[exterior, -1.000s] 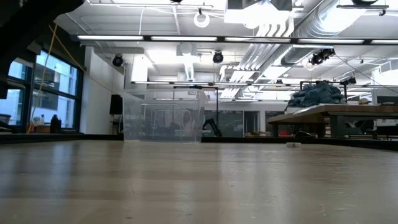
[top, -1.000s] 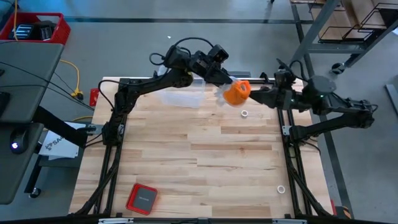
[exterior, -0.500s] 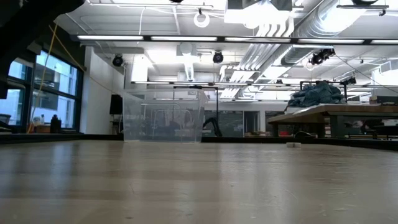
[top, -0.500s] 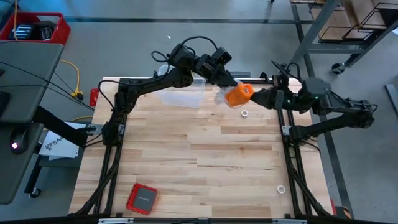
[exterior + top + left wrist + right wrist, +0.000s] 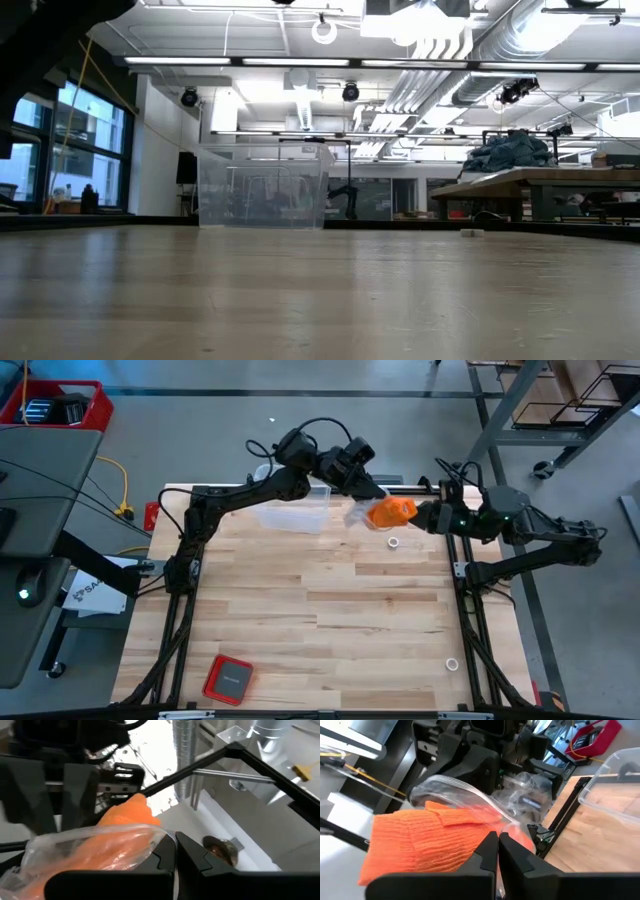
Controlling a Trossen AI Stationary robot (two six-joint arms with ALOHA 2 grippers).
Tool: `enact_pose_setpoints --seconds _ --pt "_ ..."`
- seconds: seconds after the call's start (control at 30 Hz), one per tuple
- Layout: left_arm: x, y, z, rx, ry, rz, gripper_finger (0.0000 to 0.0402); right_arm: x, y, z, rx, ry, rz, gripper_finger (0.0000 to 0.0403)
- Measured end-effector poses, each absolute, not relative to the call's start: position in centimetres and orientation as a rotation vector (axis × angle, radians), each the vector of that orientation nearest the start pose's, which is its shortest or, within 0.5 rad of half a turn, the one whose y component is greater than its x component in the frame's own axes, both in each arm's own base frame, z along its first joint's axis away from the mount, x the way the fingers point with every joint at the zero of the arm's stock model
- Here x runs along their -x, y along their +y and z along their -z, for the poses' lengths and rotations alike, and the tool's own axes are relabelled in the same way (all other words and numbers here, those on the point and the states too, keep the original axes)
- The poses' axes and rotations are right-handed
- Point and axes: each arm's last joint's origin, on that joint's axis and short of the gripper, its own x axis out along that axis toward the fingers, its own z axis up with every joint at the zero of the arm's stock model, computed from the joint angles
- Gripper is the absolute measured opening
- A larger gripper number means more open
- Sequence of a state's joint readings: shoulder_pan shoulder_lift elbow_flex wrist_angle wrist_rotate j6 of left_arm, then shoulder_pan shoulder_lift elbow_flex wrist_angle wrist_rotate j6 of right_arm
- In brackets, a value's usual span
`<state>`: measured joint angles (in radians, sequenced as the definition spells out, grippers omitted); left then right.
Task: Roll bandage
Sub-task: Put the orange bandage in the transparent zip bag
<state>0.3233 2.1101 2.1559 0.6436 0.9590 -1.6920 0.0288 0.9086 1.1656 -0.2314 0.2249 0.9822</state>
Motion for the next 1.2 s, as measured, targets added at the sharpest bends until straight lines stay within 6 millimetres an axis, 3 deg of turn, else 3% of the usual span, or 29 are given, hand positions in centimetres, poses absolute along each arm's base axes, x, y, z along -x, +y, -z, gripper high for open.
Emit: enact_pose_setpoints --seconds 0.2,0.43,0.77,1.2 --pt "-45.1 13.4 -44.2 1.131 0.190 0.809 0.0009 -16.6 -0.1 -43.4 -0.985 -0.116 0.198 0.0000" --pt "-45.4 14.1 -42.8 1.140 0.283 0.747 0.0047 -15.3 -0.3 -43.4 -0.990 -0.109 0.233 0.0000" --pt "-45.7 14.4 -40.8 1.138 0.407 0.690 0.0096 -15.1 -0.3 -42.8 -1.037 -0.062 0.265 0.0000" --pt "-45.4 15.1 -39.2 1.131 0.506 0.649 0.0100 -15.1 -0.3 -42.6 -1.073 -0.047 0.278 0.0000"
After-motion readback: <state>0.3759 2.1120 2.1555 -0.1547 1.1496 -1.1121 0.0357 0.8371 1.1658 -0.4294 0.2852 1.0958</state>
